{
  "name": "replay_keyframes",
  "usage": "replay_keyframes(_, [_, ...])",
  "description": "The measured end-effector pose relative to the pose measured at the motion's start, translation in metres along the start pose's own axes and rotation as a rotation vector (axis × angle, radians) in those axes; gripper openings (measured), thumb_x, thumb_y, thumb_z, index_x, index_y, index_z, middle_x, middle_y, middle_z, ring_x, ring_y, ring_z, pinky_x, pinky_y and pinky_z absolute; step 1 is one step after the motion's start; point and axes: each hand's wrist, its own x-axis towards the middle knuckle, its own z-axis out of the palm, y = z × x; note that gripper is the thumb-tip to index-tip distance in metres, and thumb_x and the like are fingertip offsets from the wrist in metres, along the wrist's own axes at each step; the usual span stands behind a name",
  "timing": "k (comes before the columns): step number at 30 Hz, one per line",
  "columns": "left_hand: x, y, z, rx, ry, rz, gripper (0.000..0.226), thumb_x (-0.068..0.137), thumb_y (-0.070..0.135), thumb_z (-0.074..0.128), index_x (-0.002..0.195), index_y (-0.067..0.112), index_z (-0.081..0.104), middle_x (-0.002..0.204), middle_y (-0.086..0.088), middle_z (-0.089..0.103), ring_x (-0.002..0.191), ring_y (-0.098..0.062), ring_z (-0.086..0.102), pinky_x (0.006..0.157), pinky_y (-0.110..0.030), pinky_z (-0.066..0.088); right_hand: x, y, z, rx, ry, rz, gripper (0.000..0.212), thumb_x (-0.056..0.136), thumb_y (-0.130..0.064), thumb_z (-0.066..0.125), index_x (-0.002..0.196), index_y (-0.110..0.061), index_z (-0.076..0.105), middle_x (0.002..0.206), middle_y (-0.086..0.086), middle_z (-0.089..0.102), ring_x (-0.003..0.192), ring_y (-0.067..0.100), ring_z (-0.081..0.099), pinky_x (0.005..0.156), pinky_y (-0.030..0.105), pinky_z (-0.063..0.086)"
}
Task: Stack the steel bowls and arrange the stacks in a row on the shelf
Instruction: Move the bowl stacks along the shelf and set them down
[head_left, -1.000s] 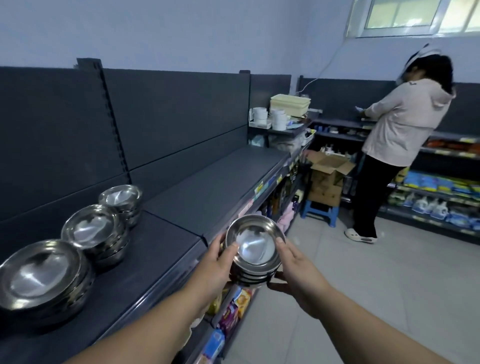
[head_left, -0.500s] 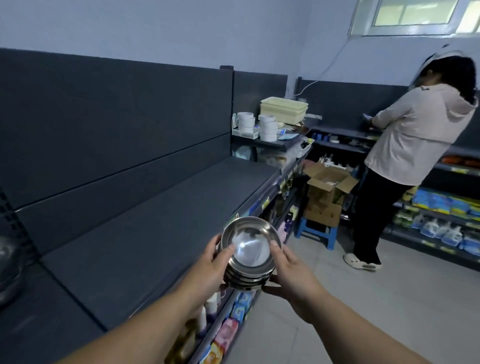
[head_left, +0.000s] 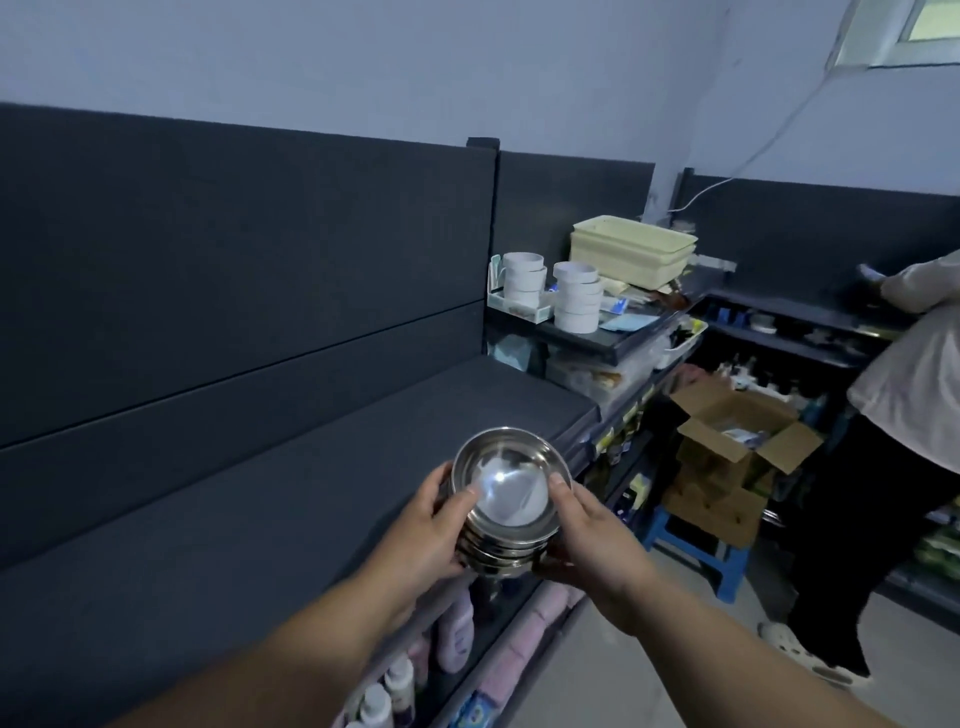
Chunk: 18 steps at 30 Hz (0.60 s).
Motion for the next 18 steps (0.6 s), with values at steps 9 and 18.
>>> replay_keyframes(9, [0.138,0.033,-0.007,0.04,0.044,0.011,0.053,0.088,0.055,0.053,0.137,0.047,0.033,0.128,0.014,0.057,0.11,-0.006,0.057,0.092,-0.038,0.052,0.139,-0.051,-0.009,-0.042,-0.073,-0.008,0.041,0.09,-0.06,0.049,0.124,-0.037,0.055,0.118,-0.005,0.066,0.104,0.02,0.066,0.078,0.037,0.06])
replay_keyframes(18, [0.262,0.033,-0.003,-0.03,0.277,-0.066,0.041,0.09,0.045,0.057,0.129,0.045,0.044,0.122,0.011,0.061,0.104,-0.016,0.063,0.074,-0.037,0.057,0.28,-0.07,-0.014,-0.085,-0.195,0.033,0.037,0.091,-0.058,0.049,0.117,-0.034,0.061,0.106,-0.001,0.073,0.094,0.023,0.071,0.076,0.038,0.061])
